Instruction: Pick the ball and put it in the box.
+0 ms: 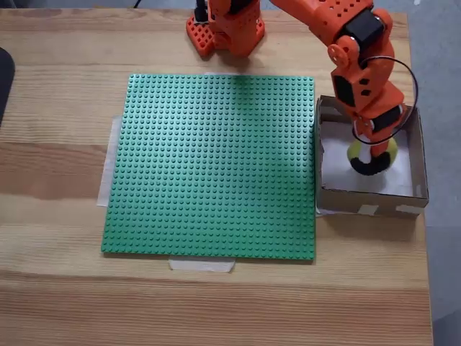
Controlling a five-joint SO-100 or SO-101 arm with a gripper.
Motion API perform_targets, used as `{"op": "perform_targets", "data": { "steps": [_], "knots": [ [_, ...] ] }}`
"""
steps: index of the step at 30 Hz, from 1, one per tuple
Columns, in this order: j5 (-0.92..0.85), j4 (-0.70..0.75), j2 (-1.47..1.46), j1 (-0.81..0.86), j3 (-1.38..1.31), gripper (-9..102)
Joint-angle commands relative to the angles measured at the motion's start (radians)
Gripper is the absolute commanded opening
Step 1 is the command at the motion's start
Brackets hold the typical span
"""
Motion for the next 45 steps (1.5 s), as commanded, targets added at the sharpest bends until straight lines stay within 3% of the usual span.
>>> {"op": "perform_targets", "data": {
  "steps": [1, 7, 17, 33, 45],
  "knots": [
    [-0.015, -0.028, 0.117, 0.009, 0.021, 19],
    [-0.063, -0.069, 0.232, 0.012, 0.086, 28],
    [-0.156, -0.114, 0.526, 0.038, 0.290, 26],
    [-0.253, -0.084, 1.089, 0.308, 0.661, 12],
    [-0.279, -0.107, 1.284, 0.600, 0.815, -1]
  ]
}}
